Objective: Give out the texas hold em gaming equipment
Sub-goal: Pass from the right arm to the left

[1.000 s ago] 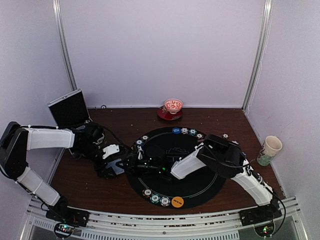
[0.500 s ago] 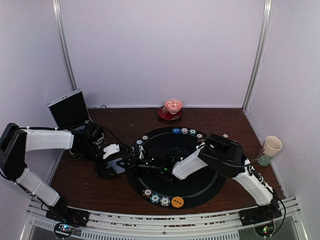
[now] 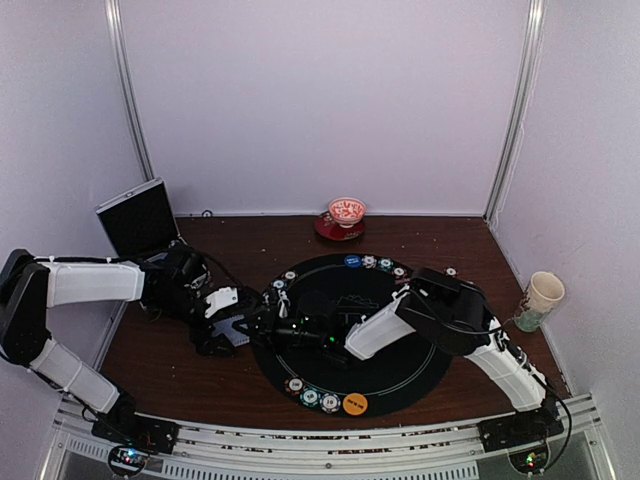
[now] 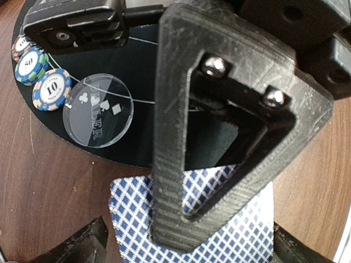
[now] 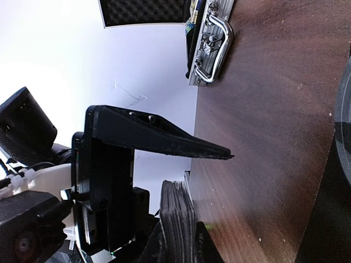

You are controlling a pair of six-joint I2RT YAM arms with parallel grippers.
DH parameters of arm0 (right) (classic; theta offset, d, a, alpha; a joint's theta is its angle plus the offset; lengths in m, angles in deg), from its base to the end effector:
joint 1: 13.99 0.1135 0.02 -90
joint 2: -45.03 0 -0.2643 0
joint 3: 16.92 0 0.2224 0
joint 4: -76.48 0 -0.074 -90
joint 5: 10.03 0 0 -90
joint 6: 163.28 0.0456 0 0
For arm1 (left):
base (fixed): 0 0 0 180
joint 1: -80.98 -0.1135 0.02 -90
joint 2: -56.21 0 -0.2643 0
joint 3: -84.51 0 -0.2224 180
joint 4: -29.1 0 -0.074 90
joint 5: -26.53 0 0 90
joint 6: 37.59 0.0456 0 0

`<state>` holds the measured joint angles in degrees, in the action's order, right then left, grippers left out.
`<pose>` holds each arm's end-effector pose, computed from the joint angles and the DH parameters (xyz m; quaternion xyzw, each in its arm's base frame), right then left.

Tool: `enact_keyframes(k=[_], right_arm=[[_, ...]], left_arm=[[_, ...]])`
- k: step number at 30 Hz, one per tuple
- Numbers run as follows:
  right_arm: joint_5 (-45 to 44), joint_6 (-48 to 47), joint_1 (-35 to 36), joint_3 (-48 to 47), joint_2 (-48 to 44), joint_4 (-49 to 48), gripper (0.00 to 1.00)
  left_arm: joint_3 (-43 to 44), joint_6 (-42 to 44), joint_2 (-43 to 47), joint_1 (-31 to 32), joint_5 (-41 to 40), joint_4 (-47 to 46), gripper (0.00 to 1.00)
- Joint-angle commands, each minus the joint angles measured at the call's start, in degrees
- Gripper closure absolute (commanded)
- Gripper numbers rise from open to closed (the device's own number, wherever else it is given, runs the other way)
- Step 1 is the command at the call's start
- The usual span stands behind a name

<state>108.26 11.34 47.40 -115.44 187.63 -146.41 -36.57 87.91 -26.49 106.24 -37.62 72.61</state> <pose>0.2223 0.4527 0.1169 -0.0280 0.7130 0.6999 0.0314 0.2035 -0.1180 0.1799 0.5213 0.8021 -0.2013 0.2107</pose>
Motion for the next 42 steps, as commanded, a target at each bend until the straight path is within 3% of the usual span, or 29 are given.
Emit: enact_keyframes(k=[1,8,14,16,42], right_arm=[[-0.4,0.4,0.4,0.7,-4.4,-2.8,1.00],[-1.0,0.4,-0.1,1.7,-4.5,-2.8,1.00],[-1.0,0.3,-0.1,1.2,-4.3,-2.6,1.00],[-1.1,0.1,-0.1,1.2,-4.4,-2.2,1.00],[-1.3,1.3,0.4,-0.5,-1.9,-3.4,1.00]], left_arm=[[-0.6,0.6,0.1,0.2,-0.4,-2.2,0.02],[-0.8,1.1,0.3,0.2,-1.0,-2.0,0.02],[-0.7,1.1,-0.4,0.2,-1.1,-2.0,0.09],[-0.7,1.1,-0.2,0.2,-0.5,-2.1,0.02],[-1.2,-0.2,-0.5,0.2,2.5,-5.3,0.03]])
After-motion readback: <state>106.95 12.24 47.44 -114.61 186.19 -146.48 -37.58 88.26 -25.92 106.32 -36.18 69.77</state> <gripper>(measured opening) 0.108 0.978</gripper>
